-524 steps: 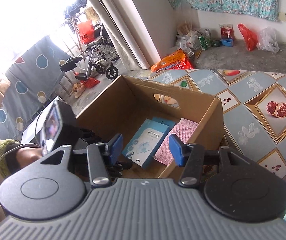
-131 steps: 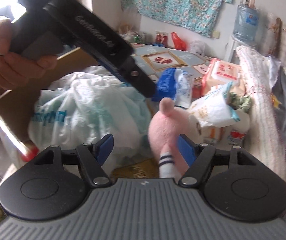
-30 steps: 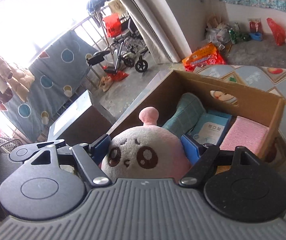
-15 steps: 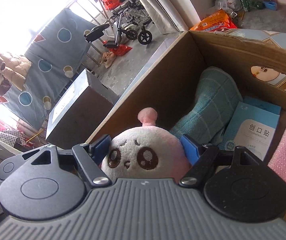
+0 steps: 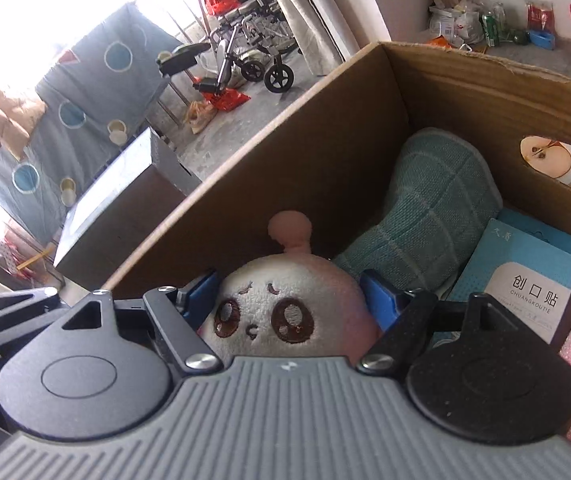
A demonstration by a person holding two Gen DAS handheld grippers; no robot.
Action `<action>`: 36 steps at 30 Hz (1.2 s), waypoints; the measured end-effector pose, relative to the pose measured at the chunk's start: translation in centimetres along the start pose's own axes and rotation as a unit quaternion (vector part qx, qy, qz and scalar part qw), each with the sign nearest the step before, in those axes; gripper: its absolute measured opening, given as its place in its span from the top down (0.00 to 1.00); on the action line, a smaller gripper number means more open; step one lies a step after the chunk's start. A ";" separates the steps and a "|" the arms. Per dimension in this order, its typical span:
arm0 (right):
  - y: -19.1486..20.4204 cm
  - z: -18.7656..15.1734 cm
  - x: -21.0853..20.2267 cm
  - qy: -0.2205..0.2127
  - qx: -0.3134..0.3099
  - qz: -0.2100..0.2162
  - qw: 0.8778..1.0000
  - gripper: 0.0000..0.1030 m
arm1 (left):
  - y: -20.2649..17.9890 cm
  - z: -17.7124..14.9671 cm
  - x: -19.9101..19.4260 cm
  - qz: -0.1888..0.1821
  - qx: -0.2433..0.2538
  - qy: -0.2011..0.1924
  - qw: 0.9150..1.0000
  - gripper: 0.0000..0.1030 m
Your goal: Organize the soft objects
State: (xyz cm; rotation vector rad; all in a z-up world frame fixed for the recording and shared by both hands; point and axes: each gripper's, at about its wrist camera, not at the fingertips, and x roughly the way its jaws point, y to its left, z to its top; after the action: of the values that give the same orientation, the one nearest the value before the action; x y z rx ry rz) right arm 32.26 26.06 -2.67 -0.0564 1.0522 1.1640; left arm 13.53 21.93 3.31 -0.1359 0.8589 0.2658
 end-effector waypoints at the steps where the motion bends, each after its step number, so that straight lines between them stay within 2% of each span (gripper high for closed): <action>1: 0.1 0.0 0.2 0.003 -0.002 -0.001 1.000 0.23 | -0.2 0.1 -0.1 -0.001 -0.001 0.002 1.000 0.41; 5: 0.3 0.3 0.4 0.005 -0.002 -0.007 1.000 0.21 | -0.3 -0.2 0.0 0.001 -0.001 0.007 1.000 0.40; 12: -1.1 0.8 -1.5 -0.036 0.037 0.019 0.998 0.19 | -0.1 -0.4 -0.1 -0.003 -0.003 0.009 1.000 0.40; 18: -1.5 0.6 -3.7 -0.061 0.039 0.024 0.997 0.19 | -0.4 -0.5 -0.7 -0.006 -0.001 -0.001 1.000 0.37; 24: -1.2 0.5 -8.4 -0.101 0.033 0.036 0.994 0.19 | -1.1 -0.7 -2.4 -0.020 0.005 -0.027 0.999 0.28; 28: -1.3 -0.3 -13.2 -0.145 0.048 0.046 0.987 0.19 | -1.9 -0.9 -3.6 -0.041 0.004 -0.039 0.998 0.21; 31: -1.7 -2.1 -16.4 -0.166 0.072 0.044 0.982 0.19 | -2.9 -1.2 -4.5 -0.057 0.003 -0.049 0.997 0.18; 36: -2.7 -6.9 -21.5 -0.181 0.097 0.011 0.979 0.18 | -5.1 -1.7 -5.7 -0.076 0.012 -0.052 0.996 0.15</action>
State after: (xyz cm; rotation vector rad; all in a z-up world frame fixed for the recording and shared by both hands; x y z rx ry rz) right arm 29.85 5.77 7.31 0.3108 0.8374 1.0369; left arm 10.22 15.70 6.58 -0.1625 0.7440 0.1179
